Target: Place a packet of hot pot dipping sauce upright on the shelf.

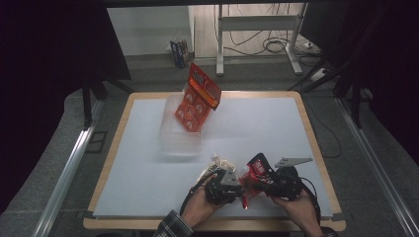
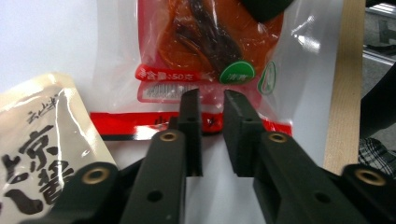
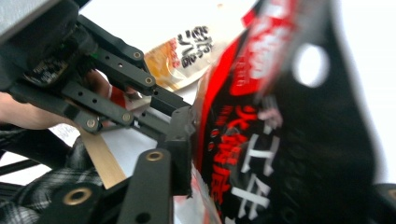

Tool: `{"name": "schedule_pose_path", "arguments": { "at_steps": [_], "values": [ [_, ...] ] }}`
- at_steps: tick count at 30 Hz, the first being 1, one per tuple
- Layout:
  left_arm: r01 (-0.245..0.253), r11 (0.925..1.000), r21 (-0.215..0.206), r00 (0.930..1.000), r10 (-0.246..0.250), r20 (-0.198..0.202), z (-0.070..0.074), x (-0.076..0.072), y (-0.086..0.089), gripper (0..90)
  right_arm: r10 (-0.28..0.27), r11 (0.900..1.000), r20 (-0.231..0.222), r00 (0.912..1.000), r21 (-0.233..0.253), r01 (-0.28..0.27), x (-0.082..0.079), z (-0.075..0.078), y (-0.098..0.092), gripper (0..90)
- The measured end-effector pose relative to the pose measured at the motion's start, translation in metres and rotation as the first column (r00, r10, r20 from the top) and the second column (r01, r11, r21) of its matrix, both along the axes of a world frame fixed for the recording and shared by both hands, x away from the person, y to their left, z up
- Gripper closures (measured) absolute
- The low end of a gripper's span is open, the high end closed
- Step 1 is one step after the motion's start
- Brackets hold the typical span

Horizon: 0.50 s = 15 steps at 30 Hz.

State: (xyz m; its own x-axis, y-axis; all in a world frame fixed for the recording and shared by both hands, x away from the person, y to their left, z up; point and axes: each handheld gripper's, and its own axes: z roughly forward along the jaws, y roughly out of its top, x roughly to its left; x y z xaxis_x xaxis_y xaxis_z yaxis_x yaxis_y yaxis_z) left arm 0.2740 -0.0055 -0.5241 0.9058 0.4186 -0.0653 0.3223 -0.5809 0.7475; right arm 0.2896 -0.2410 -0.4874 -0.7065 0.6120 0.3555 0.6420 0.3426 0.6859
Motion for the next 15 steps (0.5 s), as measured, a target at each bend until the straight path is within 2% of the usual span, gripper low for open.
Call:
{"name": "schedule_pose_path", "arguments": {
  "at_steps": [6,9,11,15],
  "values": [
    [-0.009,0.9994,-0.033,0.9999,0.009,0.011,0.006,-0.004,0.008,62.8,-0.009,1.000,0.061,0.9981,-0.007,0.009,-0.003,0.012,-0.001,69.2],
    [-0.017,0.9988,-0.047,0.9992,0.019,0.036,0.009,-0.007,0.014,55.3,-0.019,1.000,0.064,0.9978,0.012,0.018,-0.002,0.016,-0.004,69.2],
    [-0.020,0.9989,-0.043,0.9983,0.023,0.054,0.010,-0.009,0.021,48.5,-0.025,1.000,0.078,0.9966,0.007,0.025,-0.001,0.020,-0.005,69.2],
    [-0.046,0.9975,-0.054,0.9976,0.049,0.050,0.011,-0.011,0.033,39.1,-0.024,1.000,0.091,0.9956,0.009,0.023,0.002,0.025,-0.007,69.2]
  ]
}}
